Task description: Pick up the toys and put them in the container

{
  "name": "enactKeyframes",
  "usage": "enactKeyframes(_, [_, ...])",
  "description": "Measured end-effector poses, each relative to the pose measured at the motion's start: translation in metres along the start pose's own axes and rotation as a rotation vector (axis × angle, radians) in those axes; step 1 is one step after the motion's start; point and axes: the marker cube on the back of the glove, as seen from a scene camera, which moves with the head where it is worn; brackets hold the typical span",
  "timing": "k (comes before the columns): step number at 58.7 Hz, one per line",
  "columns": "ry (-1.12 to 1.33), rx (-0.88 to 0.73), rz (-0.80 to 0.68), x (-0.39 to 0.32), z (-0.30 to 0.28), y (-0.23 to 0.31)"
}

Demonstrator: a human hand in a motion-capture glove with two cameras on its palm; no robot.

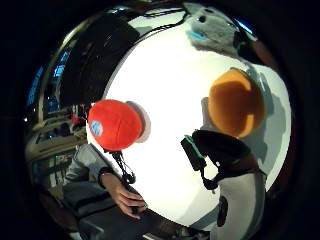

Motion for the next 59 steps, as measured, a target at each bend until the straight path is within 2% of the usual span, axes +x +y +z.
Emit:
enactKeyframes(8, [0.018,-0.008,0.006,0.0,0.006,-0.006])
enactKeyframes(19, [0.071,0.039,-0.057,-0.008,0.006,-0.006])
enactKeyframes(31, [0.041,0.21,-0.14,-0.036,-0.032,-0.004])
enactKeyframes(39, [0.038,0.335,-0.262,-0.084,-0.089,-0.016])
enactKeyframes(44, [0.013,0.375,-0.393,-0.13,-0.121,-0.028])
enactKeyframes(49, [-0.021,0.363,-0.478,-0.169,-0.147,-0.049])
enactKeyframes(59, [0.003,0.296,-0.503,-0.231,-0.169,-0.099])
